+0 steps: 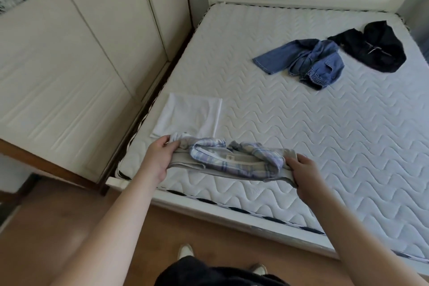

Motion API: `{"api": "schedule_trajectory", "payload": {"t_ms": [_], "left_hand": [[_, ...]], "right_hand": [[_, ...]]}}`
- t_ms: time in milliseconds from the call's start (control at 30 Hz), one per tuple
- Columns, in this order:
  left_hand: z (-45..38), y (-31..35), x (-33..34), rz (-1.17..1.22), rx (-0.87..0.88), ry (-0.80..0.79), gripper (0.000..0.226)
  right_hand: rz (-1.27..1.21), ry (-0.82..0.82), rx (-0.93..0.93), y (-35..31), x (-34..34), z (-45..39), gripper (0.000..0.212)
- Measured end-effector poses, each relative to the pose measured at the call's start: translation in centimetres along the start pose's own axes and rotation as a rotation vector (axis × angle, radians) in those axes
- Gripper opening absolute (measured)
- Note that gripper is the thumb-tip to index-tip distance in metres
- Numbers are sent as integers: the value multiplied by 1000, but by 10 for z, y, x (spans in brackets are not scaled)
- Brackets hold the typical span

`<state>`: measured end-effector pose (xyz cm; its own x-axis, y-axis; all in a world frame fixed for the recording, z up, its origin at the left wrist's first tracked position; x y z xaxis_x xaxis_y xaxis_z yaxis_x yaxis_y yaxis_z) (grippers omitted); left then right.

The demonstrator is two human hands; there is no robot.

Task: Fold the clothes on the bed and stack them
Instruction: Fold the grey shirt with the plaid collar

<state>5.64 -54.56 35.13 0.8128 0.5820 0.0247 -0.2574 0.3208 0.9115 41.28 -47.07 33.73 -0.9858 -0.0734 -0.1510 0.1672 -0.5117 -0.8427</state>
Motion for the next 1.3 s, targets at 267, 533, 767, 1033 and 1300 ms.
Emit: {"api": "schedule_trajectory", "payload": {"t_ms": [267,533,767,1033,1300], "left_hand": [[-34,-1,-110,-19,-54,-38,15],[-99,24,-175,-151,-89,-116,29],[-175,37,-156,-176,-97,-122,14],[-267,74,-135,-224,-120,-85,20],[-399,124,-105,-227,-14,-101,20]], "right_hand": [[46,21,-5,-6,116,18,13],[20,37,30,-15,206,17,16],[-7,59,65,-34,231,-28,16],[66,62,106,-70,266,-126,15],[116,87,-11,-151,314,-242,20]]}}
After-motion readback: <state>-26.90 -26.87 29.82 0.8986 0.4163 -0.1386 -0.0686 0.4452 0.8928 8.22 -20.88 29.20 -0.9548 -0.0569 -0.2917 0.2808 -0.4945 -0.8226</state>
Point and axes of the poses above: each hand's wrist, its own z-axis away from the middle knuckle, its own x-axis out of the palm, y = z × x, the point moved 2 cm from there along -z, towards the middle knuckle, and after that the axes turned 6 degrees about z, right-handed, at the moved point
